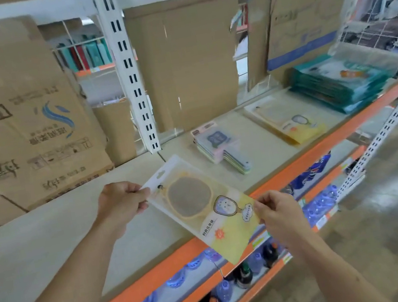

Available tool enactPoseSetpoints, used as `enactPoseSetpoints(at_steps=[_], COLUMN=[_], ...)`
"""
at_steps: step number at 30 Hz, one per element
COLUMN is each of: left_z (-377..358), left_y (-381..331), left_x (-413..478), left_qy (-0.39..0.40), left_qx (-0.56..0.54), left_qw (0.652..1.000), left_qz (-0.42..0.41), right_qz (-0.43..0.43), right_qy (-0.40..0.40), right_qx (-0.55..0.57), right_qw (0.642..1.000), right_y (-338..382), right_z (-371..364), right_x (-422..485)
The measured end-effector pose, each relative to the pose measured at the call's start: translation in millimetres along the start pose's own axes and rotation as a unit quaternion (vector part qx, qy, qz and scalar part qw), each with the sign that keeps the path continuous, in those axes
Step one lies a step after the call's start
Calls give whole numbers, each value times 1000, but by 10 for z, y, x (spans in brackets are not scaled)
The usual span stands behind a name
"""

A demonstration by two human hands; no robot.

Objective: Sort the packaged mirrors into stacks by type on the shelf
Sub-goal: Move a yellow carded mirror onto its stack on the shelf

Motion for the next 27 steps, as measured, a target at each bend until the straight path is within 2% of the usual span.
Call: enactPoseSetpoints(at_steps=[12, 22, 27], left_z=[-970, -1511, -1790], left_y=[-858, -1472, -1781], left_x=[50, 347, 594], left_qy=[32, 55, 70], left_qx=[-11, 2, 17], left_qw=[999, 994, 990], left_qz=[-36, -93, -119], right_qz=[-8, -23, -21], right_qy=[-46, -96, -129], right_qx=[9, 49, 35], right_qw=[999, 994, 991], right_y=[-85, -216, -229], right_z=[1018, 1468, 1644], right_x=[362, 747, 1025])
Point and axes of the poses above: each hand's wrist, its own x-axis towards the middle knuckle, its own z-axis out of the back of the hand, y = z × x, the point moved 2 cm from there along x, towards the middle knuckle, and after that the axes turned 14 degrees about x, right-handed, at the moved point
